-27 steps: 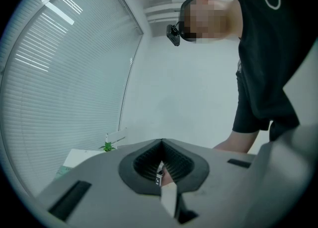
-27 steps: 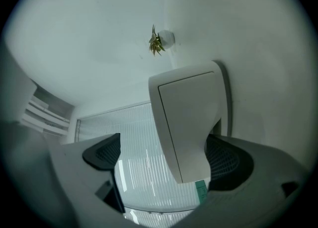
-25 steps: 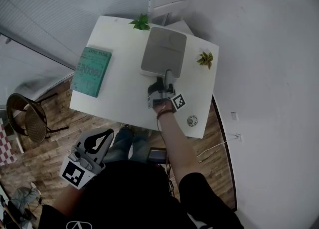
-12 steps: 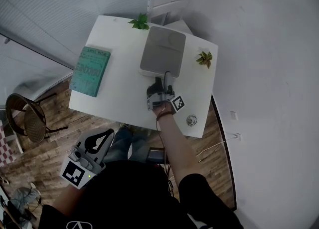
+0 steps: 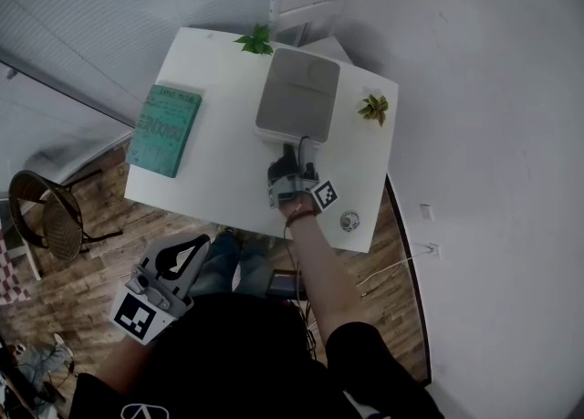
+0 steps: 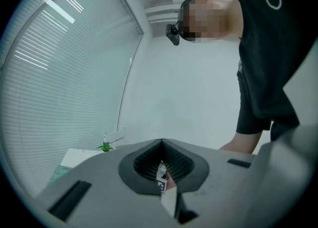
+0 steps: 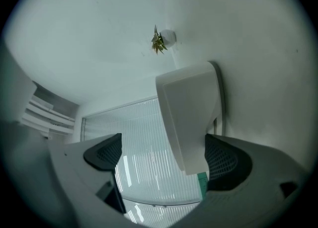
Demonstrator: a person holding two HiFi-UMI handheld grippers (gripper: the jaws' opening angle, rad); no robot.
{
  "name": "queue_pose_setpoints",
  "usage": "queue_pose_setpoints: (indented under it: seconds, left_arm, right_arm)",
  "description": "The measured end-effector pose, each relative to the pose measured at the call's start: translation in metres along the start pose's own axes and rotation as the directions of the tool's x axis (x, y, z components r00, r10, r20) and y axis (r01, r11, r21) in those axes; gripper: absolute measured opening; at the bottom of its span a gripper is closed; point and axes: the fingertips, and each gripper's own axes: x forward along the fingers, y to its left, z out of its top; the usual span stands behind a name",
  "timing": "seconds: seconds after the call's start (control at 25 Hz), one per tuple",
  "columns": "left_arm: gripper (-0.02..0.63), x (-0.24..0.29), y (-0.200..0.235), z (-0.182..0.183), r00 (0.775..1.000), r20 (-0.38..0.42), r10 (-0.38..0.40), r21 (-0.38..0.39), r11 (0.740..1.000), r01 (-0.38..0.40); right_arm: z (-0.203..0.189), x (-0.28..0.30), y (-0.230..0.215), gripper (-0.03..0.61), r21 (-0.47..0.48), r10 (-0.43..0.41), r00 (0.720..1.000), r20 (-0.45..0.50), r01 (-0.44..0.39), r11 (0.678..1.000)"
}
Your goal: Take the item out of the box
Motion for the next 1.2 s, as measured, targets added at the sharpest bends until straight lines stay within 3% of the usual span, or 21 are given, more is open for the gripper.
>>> queue_pose_setpoints:
  seconds: [1.2]
  left_arm:
    - [0.005,0.005,0.002,0.006,0.999,0.026,-0.027,-0.001,1.0,0.027]
  right_arm:
    - [-0.025,-0.055,0.007,0.482,0.032,-0.004,1.0,-0.027,0.004,0.999]
